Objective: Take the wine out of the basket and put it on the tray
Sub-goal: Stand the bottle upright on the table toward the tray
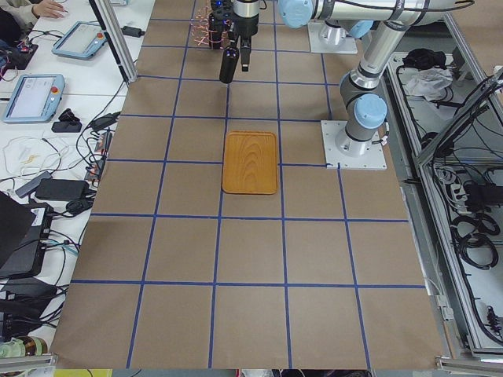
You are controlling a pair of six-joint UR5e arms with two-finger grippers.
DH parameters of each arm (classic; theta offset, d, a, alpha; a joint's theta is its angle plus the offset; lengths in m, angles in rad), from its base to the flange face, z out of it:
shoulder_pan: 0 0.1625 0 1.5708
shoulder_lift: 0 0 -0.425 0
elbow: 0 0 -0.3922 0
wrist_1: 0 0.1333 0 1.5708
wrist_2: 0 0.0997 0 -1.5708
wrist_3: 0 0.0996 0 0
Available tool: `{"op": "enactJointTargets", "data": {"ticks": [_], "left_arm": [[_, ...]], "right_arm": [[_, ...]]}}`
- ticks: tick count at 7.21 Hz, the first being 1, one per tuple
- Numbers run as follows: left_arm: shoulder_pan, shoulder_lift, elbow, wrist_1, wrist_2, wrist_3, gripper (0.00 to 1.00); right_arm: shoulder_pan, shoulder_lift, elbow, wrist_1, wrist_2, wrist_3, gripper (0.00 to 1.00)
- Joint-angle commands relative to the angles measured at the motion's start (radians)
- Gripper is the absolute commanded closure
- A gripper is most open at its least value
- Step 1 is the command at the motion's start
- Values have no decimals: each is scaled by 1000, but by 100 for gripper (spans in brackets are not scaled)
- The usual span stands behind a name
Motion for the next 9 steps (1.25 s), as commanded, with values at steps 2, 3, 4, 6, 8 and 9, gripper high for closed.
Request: {"op": "enactJointTargets", "data": {"ticks": [2, 3, 4, 6, 8, 9], "left_arm": [[0, 0, 0, 2, 1, 0, 0], [0, 0, 0, 2, 0, 0, 0], [0, 0, 0, 0, 1, 0, 0], [0, 0, 0, 2, 1, 0, 0], [0, 0, 0, 0, 1, 0, 0], [0, 0, 0, 2, 1, 0, 0]], "right_arm": [[8, 20, 2, -2, 2, 7, 94], [17, 26, 2, 1, 2, 6, 91], [19, 26, 2, 7, 5, 6, 90], [22, 35, 2, 9, 7, 6, 86], [22, 43, 2, 9, 5, 6, 85], [22, 45, 2, 7, 5, 4, 82]]}}
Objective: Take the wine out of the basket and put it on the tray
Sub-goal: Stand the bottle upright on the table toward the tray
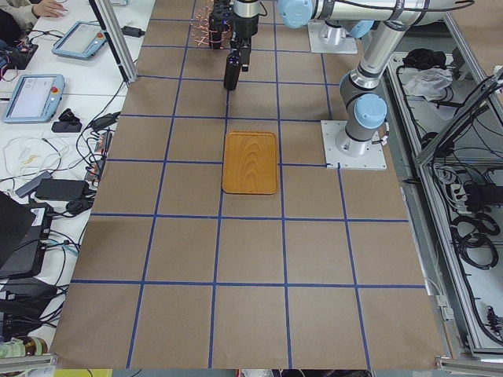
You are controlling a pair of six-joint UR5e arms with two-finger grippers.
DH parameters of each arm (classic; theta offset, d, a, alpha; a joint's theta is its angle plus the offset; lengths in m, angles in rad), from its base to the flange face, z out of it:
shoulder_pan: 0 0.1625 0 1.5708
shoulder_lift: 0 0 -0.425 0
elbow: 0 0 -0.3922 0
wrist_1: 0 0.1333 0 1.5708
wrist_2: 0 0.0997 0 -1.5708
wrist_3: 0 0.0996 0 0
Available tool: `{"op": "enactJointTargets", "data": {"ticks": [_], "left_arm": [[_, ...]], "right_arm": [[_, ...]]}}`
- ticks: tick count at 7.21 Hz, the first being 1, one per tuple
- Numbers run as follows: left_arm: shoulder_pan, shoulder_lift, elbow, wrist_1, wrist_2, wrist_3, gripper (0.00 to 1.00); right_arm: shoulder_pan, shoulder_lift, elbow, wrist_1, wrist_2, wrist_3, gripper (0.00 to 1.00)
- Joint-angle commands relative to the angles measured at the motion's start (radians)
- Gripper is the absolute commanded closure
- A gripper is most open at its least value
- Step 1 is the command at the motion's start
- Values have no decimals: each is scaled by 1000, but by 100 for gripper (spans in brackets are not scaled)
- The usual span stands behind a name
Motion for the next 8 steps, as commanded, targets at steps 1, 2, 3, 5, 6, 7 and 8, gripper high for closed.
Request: {"op": "enactJointTargets", "data": {"ticks": [1, 2, 3, 5, 6, 7, 8], "left_arm": [[0, 0, 0, 1, 0, 0, 0], [0, 0, 0, 1, -2, 0, 0], [0, 0, 0, 1, -2, 0, 0], [0, 0, 0, -1, -2, 0, 0], [2, 0, 0, -2, 0, 0, 0], [2, -3, 0, -5, -2, 0, 0], [0, -3, 2, -4, 0, 2, 0]], "right_arm": [[0, 3, 0, -1, 0, -6, 79], [0, 8, -2, -7, -2, -12, 69], [-1, 11, -2, -7, -3, -19, 36], [-27, -1, -27, -4, -2, -85, 0], [-64, -17, -75, 28, -6, -154, 0], [-134, -56, -110, 115, -9, -275, 0], [-232, -107, -110, 169, -6, -417, 0]]}}
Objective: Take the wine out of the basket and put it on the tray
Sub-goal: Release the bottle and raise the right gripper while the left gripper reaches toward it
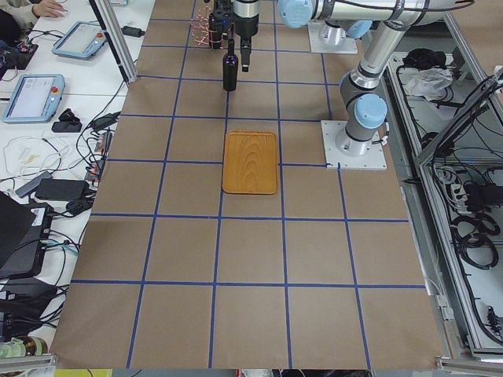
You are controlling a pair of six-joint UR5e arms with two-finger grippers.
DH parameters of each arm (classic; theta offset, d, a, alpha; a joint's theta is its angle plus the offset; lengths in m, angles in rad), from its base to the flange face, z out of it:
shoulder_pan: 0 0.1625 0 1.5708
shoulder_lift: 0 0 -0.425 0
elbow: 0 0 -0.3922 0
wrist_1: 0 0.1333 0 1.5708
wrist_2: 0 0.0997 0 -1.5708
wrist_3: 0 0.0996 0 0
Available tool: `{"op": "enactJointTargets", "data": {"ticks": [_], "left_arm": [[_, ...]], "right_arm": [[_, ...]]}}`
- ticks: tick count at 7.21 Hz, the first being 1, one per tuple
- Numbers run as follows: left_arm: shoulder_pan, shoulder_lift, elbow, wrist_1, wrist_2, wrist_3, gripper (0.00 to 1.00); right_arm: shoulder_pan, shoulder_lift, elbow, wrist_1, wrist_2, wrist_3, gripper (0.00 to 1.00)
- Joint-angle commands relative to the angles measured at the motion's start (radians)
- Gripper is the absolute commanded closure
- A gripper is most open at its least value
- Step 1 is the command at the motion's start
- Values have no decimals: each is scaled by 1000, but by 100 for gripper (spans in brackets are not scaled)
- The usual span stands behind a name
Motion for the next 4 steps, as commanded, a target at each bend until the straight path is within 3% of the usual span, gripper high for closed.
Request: {"op": "enactJointTargets", "data": {"ticks": [1, 2, 4], "left_arm": [[-3, -13, 0, 9, -5, 3, 0], [-10, -35, -5, 87, -19, 4, 0], [-88, -59, 3, 123, -22, -2, 0]], "right_arm": [[-191, -91, -16, 82, -2, -286, 0], [-240, -122, -16, 94, -1, -360, 0], [-256, -150, -7, 119, -13, -373, 0]]}}
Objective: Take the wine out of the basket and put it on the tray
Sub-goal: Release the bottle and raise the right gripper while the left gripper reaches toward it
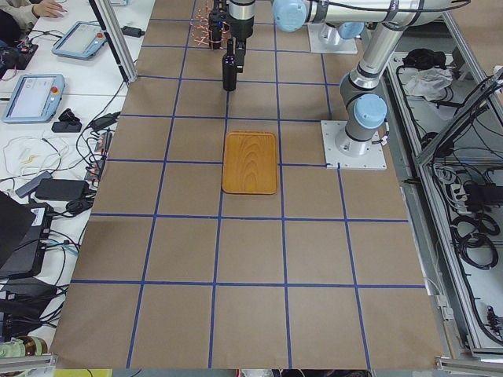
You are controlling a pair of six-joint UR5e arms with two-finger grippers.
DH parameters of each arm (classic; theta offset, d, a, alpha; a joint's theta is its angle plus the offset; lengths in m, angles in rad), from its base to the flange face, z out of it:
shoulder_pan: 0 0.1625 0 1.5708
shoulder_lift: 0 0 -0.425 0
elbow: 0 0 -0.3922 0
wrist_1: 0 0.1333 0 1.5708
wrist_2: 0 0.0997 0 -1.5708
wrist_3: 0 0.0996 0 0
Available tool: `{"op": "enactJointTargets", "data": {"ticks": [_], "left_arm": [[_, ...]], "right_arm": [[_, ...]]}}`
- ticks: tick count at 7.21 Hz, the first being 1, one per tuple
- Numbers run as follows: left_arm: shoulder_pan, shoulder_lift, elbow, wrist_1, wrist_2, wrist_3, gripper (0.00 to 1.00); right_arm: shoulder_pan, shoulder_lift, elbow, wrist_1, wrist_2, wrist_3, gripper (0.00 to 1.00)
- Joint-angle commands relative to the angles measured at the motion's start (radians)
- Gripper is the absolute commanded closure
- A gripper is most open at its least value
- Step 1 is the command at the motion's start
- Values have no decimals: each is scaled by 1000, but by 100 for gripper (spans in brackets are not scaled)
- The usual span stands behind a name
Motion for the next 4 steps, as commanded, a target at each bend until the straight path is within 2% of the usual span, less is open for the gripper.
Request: {"op": "enactJointTargets", "data": {"ticks": [1, 4], "left_arm": [[-101, -28, 5, 86, -4, -18, 0], [-282, -112, 81, 119, -10, -113, 0]], "right_arm": [[-30, -15, 6, 4, -3, -30, 0], [-47, -20, 39, 5, 9, -27, 0]]}}
